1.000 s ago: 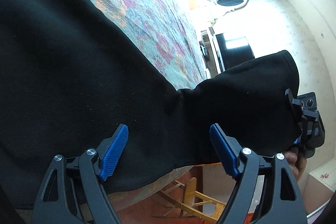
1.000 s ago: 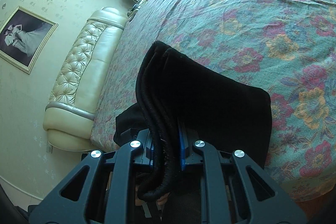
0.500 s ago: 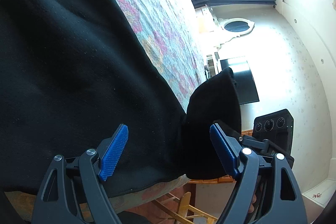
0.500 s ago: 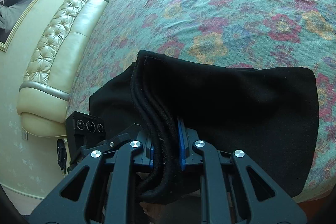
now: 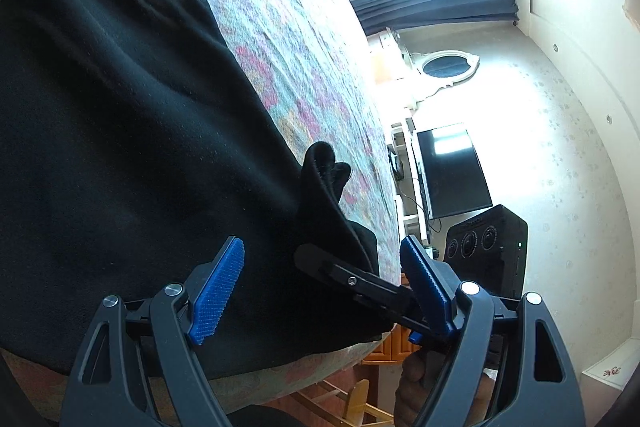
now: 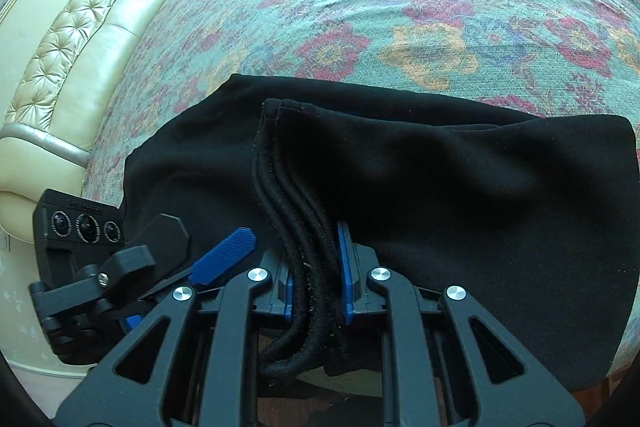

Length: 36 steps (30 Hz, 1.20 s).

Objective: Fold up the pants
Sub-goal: 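Fold the held edge over with the right tool toward the left tool, then lay the folded edge down with the right tool and open it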

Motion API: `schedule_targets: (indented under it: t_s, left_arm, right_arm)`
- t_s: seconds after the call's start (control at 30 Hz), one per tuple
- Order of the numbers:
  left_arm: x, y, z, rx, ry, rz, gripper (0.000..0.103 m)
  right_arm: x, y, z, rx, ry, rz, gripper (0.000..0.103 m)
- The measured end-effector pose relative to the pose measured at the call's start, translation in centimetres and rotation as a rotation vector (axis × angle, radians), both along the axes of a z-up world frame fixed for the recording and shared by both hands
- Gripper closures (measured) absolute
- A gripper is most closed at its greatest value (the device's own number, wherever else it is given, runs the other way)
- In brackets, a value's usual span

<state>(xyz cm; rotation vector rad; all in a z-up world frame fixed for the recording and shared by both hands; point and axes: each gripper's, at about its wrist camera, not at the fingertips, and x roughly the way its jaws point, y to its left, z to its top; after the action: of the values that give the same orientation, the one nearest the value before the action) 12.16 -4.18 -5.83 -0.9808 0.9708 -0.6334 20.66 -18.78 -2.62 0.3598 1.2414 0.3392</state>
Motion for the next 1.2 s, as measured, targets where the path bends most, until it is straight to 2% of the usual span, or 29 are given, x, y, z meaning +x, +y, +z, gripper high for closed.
schedule_targets:
  t_s: [0.2,0.27,0.37,0.43,0.47,0.5,0.53,0.67,0.77,0.87,0.93,1.03,1.13,1.2]
  left_arm:
    - [-0.4,2.1,-0.8,-0.015,0.039,0.074,0.024]
    - [-0.5,2.6,-1.1,-0.024,0.05,0.088,0.024]
    - [-0.3,2.7,-0.7,-0.028,0.05,0.097,0.024]
    - [-0.3,2.4,-0.5,-0.027,0.048,0.098,0.024]
    - [-0.1,2.2,-0.4,-0.029,0.048,0.1,0.024]
    - [-0.1,2.1,-0.3,-0.029,0.048,0.102,0.024]
    - [-0.1,2.2,-0.4,-0.03,0.048,0.105,0.024]
    - [-0.1,2.3,-0.8,-0.033,0.058,0.103,0.024]
    - [-0.3,1.5,-0.2,-0.049,0.053,0.085,0.024]
    - [-0.6,-0.1,0.9,-0.045,0.014,0.04,0.024]
    - [-0.6,-1.3,1.2,-0.021,-0.004,0.009,0.024]
    - [-0.3,-1.7,0.2,0.018,0.043,0.016,0.024]
    - [-0.4,-0.3,-0.8,-0.002,0.082,0.064,0.024]
    - [-0.3,-0.1,-1.5,0.017,0.115,0.044,0.024]
  right_arm:
    - [0.0,2.0,-1.0,-0.055,-0.002,0.006,0.086]
    - [-0.1,2.4,-1.4,-0.066,-0.004,-0.004,0.083]
    - [-0.1,2.7,-2.1,-0.048,-0.003,-0.029,0.075]
    - [-0.3,2.9,-2.3,-0.03,-0.008,-0.04,0.061]
    - [-0.3,3.0,-2.3,0.001,-0.012,-0.048,0.054]
    - [-0.4,3.0,-2.3,0.037,-0.018,-0.056,0.043]
    - [-0.4,3.0,-2.3,0.066,-0.021,-0.062,0.039]
    - [-1.0,2.0,-1.7,0.148,-0.055,-0.087,0.039]
    - [-2.4,-1.0,0.4,0.229,-0.122,-0.156,0.039]
    - [-3.5,-5.0,2.6,0.192,-0.184,-0.215,0.039]
    - [-3.8,-7.7,3.3,0.139,-0.169,-0.26,0.039]
    - [-5.3,-11.4,3.8,0.112,-0.172,-0.325,0.039]
    - [-6.8,-14.1,3.1,0.14,-0.144,-0.354,0.039]
    - [-7.7,-15.3,2.2,0.153,-0.106,-0.358,0.039]
